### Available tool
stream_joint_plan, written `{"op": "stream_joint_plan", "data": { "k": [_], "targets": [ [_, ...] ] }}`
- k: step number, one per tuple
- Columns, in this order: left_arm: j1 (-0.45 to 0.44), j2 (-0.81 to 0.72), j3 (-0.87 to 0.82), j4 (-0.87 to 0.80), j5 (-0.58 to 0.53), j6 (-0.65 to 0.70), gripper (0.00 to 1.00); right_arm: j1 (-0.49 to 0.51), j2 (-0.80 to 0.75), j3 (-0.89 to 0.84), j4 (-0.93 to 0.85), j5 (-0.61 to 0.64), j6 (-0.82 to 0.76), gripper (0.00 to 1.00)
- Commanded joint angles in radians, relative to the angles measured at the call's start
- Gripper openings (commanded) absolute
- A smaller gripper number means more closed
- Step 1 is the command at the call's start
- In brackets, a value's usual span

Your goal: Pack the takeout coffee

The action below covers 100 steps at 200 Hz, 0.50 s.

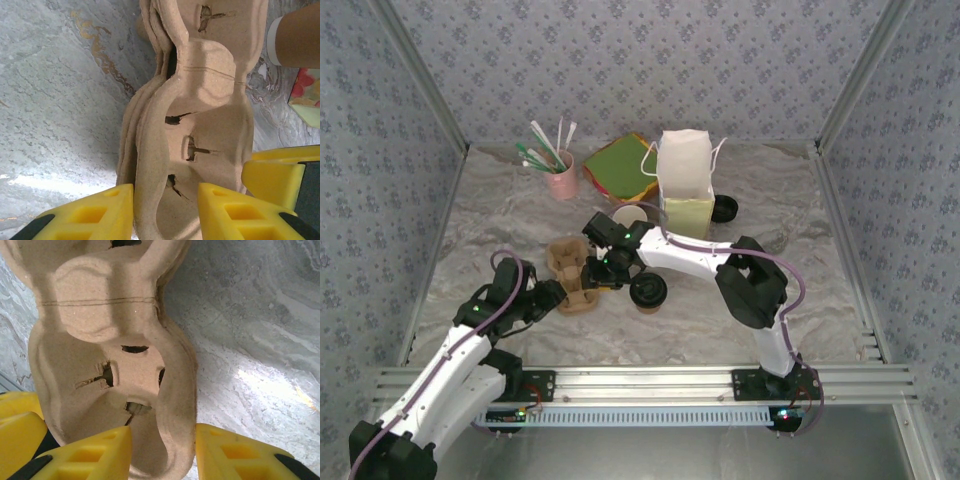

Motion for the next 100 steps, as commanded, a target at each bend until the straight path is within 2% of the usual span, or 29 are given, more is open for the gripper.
{"op": "stream_joint_plan", "data": {
  "k": [1, 100],
  "targets": [
    [0.000, 0.000, -0.003, 0.038, 0.034, -0.008, 0.38, 0.020, 0.021, 0.047, -0.045, 0.014, -0.020, 0.41],
    [0.002, 0.004, -0.010, 0.040, 0.042, -0.006, 0.37, 0.022, 0.041, 0.065, -0.111, 0.079, -0.021, 0.42]
  ]
}}
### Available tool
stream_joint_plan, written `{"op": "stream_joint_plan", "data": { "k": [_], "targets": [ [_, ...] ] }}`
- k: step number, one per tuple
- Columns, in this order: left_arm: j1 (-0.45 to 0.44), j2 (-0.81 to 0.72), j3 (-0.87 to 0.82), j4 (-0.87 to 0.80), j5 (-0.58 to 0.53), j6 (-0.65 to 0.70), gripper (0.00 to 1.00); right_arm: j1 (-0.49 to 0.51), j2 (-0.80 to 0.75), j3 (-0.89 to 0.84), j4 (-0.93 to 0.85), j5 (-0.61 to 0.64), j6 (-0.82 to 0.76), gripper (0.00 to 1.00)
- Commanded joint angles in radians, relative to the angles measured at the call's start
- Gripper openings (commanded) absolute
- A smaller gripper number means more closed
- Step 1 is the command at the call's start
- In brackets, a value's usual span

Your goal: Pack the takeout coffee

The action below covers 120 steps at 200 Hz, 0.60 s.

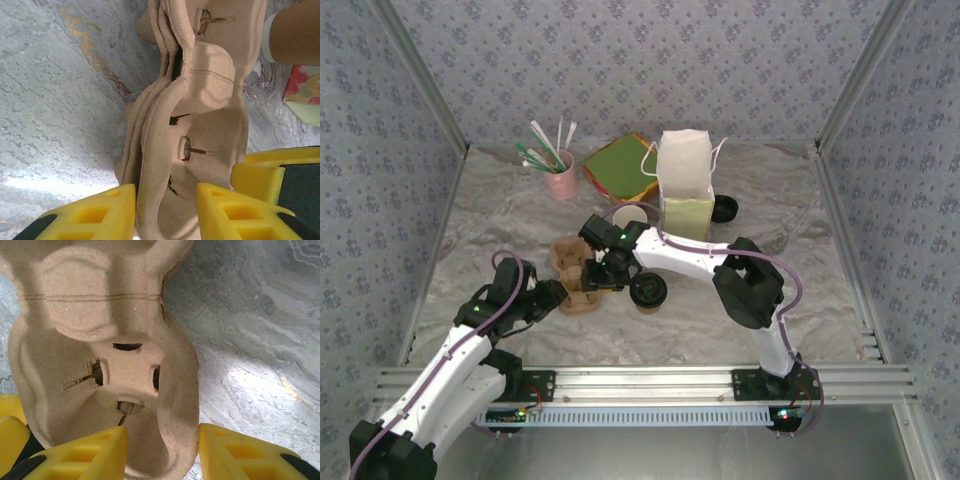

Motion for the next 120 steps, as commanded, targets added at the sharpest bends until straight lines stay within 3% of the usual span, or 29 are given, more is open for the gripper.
{"op": "stream_joint_plan", "data": {
  "k": [1, 70, 120],
  "targets": [
    [0.002, 0.004, -0.003, 0.022, 0.025, -0.006, 0.37, 0.007, 0.025, 0.030, -0.042, 0.025, -0.013, 0.42],
    [0.002, 0.010, -0.003, 0.025, 0.025, -0.005, 0.37, 0.009, 0.032, 0.039, -0.072, 0.046, -0.019, 0.50],
    [0.002, 0.013, -0.002, 0.025, 0.025, -0.004, 0.37, 0.007, 0.041, 0.031, -0.049, 0.017, -0.013, 0.37]
  ]
}}
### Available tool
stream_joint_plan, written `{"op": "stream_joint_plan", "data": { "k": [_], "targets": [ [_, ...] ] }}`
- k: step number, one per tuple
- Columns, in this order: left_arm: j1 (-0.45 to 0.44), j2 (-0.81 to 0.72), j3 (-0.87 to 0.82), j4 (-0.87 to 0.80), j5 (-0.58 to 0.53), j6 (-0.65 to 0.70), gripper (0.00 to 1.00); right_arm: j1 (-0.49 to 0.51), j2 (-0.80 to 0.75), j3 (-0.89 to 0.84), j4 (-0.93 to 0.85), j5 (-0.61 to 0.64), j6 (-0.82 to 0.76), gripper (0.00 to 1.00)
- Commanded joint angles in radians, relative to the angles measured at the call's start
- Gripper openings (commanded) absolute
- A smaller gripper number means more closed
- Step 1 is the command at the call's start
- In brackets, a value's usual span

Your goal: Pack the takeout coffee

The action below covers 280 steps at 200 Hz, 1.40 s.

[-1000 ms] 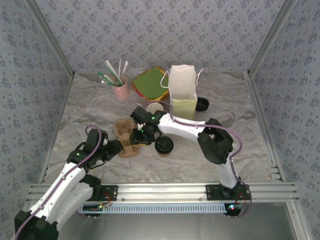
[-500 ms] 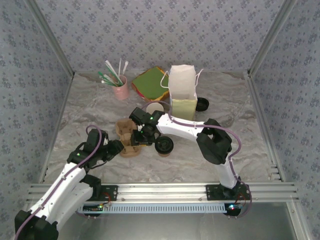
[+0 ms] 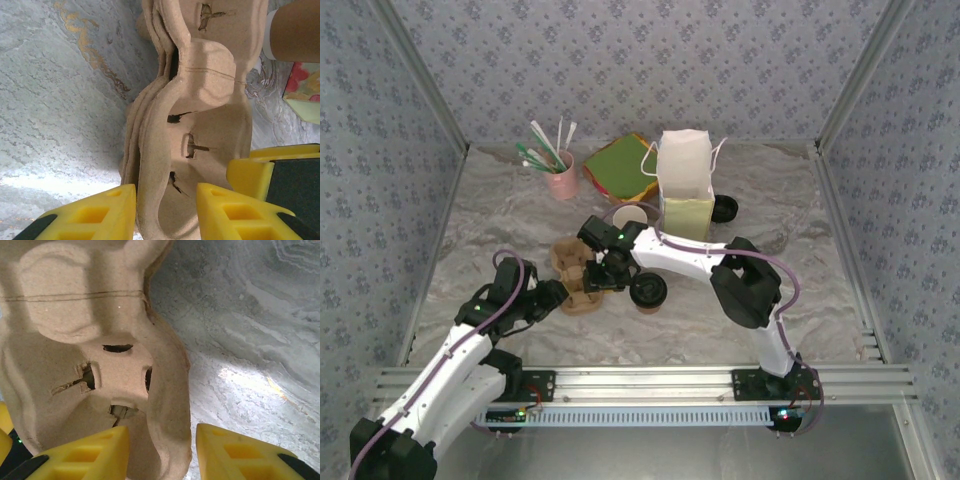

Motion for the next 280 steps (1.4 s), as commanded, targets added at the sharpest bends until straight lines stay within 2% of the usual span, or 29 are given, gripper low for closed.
{"op": "stream_joint_plan", "data": {
  "k": [1, 21, 38, 61, 104, 180, 280],
  "targets": [
    [0.002, 0.002, -0.002, 0.019, 0.015, -0.004, 0.37, 0.004, 0.023, 0.013, -0.014, -0.009, 0.000, 0.37],
    [0.002, 0.003, -0.002, 0.022, 0.016, -0.005, 0.37, 0.004, 0.026, 0.011, -0.014, -0.015, -0.002, 0.33],
    [0.002, 0.005, -0.001, 0.023, 0.015, -0.002, 0.37, 0.004, 0.023, 0.012, -0.014, -0.015, -0.002, 0.25],
    [0.002, 0.005, 0.002, 0.018, 0.013, 0.001, 0.37, 0.004, 0.012, 0.022, -0.025, -0.003, -0.008, 0.24],
    [0.002, 0.004, 0.019, -0.009, 0.000, 0.020, 0.38, 0.003, -0.006, 0.030, -0.053, 0.018, -0.018, 0.15],
    [0.012, 0.078, 0.071, -0.092, -0.055, 0.093, 0.42, 0.000, -0.012, 0.025, -0.055, 0.012, -0.022, 0.14],
    [0.012, 0.145, 0.053, 0.006, 0.020, 0.086, 0.42, 0.001, -0.007, 0.021, -0.048, 0.003, -0.021, 0.14]
  ]
}}
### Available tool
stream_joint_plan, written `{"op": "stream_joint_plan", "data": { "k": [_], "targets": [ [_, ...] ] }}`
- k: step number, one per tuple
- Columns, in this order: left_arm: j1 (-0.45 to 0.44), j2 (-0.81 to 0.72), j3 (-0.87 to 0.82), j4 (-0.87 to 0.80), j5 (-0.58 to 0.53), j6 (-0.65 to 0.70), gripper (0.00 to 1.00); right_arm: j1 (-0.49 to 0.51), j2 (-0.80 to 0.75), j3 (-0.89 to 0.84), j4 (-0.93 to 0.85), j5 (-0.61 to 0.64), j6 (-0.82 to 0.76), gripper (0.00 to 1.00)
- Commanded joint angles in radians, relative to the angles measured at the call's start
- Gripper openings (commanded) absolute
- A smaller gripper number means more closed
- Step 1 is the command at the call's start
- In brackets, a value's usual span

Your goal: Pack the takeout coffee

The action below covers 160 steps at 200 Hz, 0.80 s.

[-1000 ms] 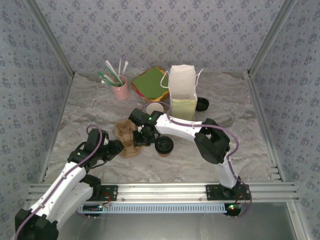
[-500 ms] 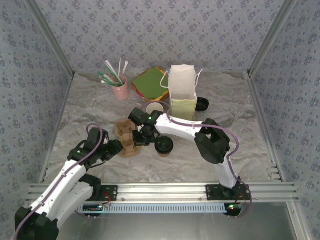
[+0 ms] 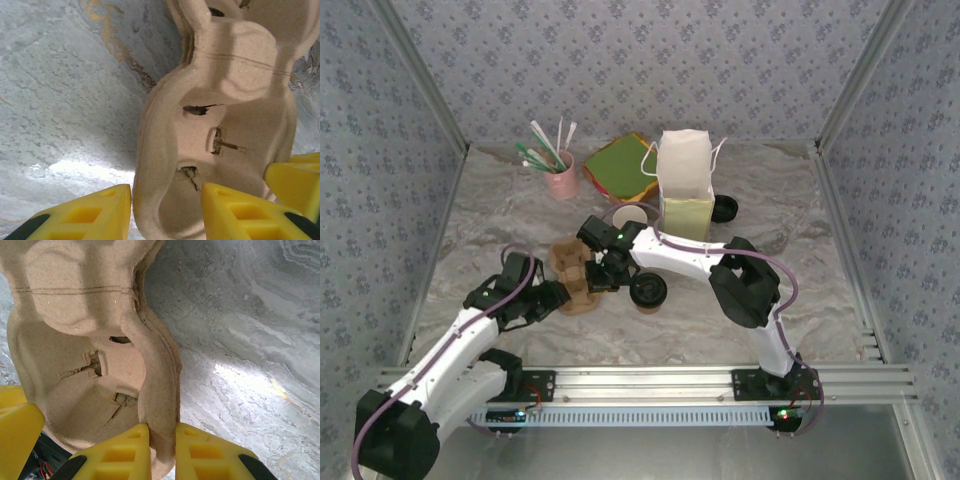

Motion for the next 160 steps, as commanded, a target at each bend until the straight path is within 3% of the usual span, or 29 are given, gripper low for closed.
{"op": "stream_joint_plan", "data": {
  "k": [1, 160],
  "targets": [
    [0.006, -0.003, 0.017, 0.033, 0.029, 0.009, 0.42, 0.001, -0.014, 0.013, -0.043, 0.006, -0.012, 0.14],
    [0.006, -0.139, -0.073, 0.181, 0.134, -0.075, 0.39, 0.002, -0.020, 0.005, -0.017, -0.016, -0.014, 0.14]
  ]
}}
